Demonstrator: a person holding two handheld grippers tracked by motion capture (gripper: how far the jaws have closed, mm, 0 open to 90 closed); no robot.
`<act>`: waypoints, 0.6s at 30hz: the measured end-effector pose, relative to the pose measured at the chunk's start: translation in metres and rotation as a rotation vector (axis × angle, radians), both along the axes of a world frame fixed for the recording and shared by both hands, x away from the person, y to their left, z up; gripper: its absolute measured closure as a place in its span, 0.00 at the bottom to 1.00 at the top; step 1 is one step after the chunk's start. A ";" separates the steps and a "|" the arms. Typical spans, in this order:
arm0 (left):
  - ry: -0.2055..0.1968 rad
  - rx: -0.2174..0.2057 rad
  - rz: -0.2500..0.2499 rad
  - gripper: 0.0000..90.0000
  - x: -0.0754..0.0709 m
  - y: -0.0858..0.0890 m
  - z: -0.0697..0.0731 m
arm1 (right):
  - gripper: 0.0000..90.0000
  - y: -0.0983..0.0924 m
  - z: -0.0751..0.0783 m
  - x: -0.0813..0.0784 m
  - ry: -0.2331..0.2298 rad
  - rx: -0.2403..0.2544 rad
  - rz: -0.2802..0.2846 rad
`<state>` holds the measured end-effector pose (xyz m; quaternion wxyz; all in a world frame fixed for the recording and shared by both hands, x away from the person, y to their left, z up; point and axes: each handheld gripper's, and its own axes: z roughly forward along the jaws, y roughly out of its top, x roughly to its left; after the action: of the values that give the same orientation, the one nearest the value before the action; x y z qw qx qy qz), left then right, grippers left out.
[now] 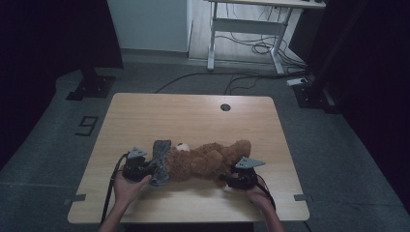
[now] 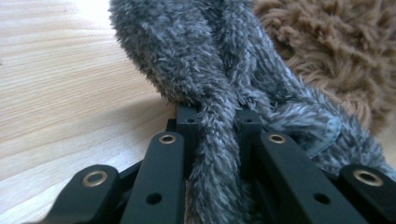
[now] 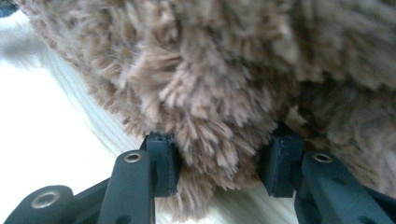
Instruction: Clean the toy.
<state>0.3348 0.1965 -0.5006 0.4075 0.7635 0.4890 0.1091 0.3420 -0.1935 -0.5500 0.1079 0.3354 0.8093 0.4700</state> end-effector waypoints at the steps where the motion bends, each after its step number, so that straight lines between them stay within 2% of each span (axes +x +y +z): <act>1: 0.000 -0.006 0.006 0.86 0.002 0.000 -0.001 | 0.62 0.003 0.000 0.001 -0.013 -0.007 -0.006; 5: -0.020 0.007 0.027 0.87 0.018 -0.001 -0.001 | 0.63 0.010 0.000 0.008 -0.038 -0.021 -0.022; 10: -0.015 0.020 0.045 0.87 0.043 0.002 0.002 | 0.63 0.019 0.002 0.027 -0.054 -0.055 -0.047; 12: -0.006 0.001 0.054 0.87 0.051 0.008 0.006 | 0.63 0.022 0.003 0.036 -0.053 -0.052 -0.060; 15: -0.023 -0.012 0.053 0.86 0.050 0.013 0.014 | 0.62 0.021 0.002 0.042 -0.048 -0.042 -0.069; 18: -0.057 -0.022 0.043 0.86 0.046 0.014 0.031 | 0.61 0.017 0.002 0.041 -0.047 -0.036 -0.064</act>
<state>0.3810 0.2103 -0.4697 0.4272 0.7448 0.4946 0.1343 0.3835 -0.1764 -0.5482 0.1479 0.3478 0.8038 0.4595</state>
